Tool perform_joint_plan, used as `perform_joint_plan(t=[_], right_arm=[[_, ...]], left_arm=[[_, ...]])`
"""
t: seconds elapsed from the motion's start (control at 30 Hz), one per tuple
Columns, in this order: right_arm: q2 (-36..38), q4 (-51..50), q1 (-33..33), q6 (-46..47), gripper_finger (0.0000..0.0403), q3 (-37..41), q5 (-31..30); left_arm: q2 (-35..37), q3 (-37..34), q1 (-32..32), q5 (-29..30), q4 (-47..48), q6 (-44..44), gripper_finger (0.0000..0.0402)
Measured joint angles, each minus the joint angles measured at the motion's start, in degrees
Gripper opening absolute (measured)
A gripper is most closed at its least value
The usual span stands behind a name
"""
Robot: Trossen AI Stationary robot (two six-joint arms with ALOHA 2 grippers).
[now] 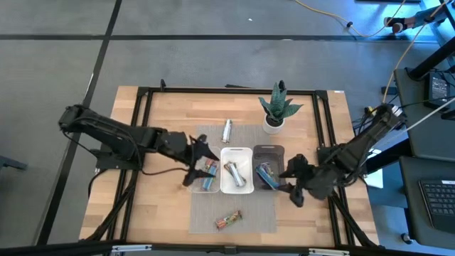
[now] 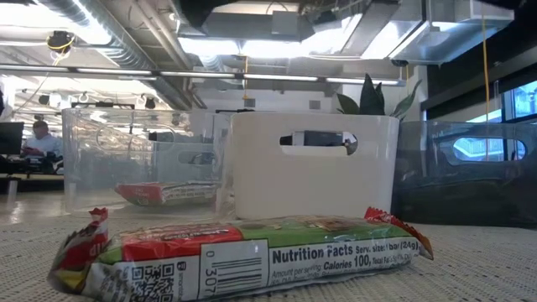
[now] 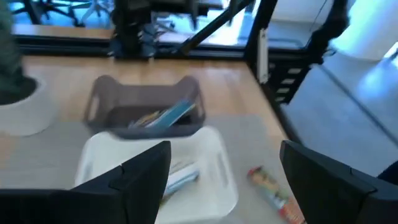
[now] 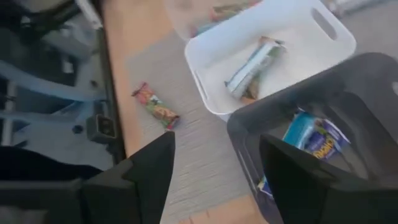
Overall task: Pick and place Granola Bars by type
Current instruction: Put the red granola bar into the transparent bin
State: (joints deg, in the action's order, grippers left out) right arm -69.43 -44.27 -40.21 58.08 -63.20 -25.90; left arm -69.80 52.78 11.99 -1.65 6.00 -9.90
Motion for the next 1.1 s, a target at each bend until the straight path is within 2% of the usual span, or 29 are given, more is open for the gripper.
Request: perform_joint_plan(t=[0.1,0.23,0.3,0.43,0.5,0.63,0.83,1.1], right_arm=[[5.54,6.06,-0.10,-2.63,0.0237,6.72,0.74],[11.95,8.07,-0.05,-2.87,0.0237,13.22,2.75],[14.66,8.09,-0.08,-2.90,0.0237,15.46,3.70],[19.52,8.13,-0.08,-3.60,0.0237,19.02,6.61],[21.20,8.02,-0.06,-4.59,0.0237,20.35,7.77],[23.34,8.15,-0.06,-7.15,0.0237,22.20,9.33],[24.50,7.40,-0.06,-10.31,0.0236,24.18,9.63],[24.50,6.00,-0.03,-11.95,0.0236,24.19,9.63]], left_arm=[[-4.17,1.76,2.38,0.96,-1.50,-3.41,0.0293],[-11.90,8.32,6.22,5.70,0.30,-5.85,0.0293],[-16.54,13.70,7.96,8.69,4.38,-6.58,0.0292],[-25.59,26.42,10.84,14.06,19.66,-13.19,0.0292],[-29.84,31.81,12.06,14.93,26.42,-16.99,0.0292],[-37.73,39.24,14.53,14.86,31.04,-23.61,0.0292],[-46.11,43.42,18.07,14.67,31.41,-26.76,0.0292],[-50.23,43.67,22.03,17.59,31.36,-36.40,0.0292]])
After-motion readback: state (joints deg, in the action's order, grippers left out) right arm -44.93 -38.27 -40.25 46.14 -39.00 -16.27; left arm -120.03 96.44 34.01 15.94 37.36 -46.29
